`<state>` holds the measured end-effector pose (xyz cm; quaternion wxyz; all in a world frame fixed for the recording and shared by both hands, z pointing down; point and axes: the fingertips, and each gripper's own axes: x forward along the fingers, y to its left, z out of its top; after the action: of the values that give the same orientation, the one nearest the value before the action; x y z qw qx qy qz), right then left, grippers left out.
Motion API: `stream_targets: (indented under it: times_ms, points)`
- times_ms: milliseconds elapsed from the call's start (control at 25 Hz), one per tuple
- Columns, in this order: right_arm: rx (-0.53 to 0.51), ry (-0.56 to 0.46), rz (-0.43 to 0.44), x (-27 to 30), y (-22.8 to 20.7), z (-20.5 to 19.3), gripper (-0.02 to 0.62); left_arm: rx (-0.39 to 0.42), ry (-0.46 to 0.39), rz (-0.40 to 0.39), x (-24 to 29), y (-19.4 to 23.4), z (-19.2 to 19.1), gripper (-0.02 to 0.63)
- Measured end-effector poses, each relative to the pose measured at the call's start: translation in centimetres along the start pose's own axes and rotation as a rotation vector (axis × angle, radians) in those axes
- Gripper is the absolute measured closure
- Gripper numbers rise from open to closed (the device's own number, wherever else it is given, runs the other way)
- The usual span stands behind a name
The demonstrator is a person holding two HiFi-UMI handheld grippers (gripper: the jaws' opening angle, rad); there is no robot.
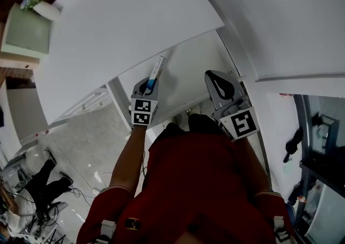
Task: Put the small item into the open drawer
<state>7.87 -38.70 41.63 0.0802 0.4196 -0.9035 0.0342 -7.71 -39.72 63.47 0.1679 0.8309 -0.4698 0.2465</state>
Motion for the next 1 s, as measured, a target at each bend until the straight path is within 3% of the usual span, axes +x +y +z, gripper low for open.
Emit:
stream_targets:
  times_ms: [360,800,1000]
  points:
    - [-0.027,0.026,0.009,0.7,-2.5,-0.5,0.583,-0.036,0.087,0.030,3.8,1.7,-2.0,0.543]
    - [-0.008,0.053,0.003,1.0,-4.3,-1.5,0.583,-0.039,0.115,0.079,6.2,2.7,-2.2,0.534]
    - [-0.003,0.047,0.014,1.3,-4.4,-1.5,0.583,-0.041,0.132,0.083,6.2,2.6,-2.5,0.439]
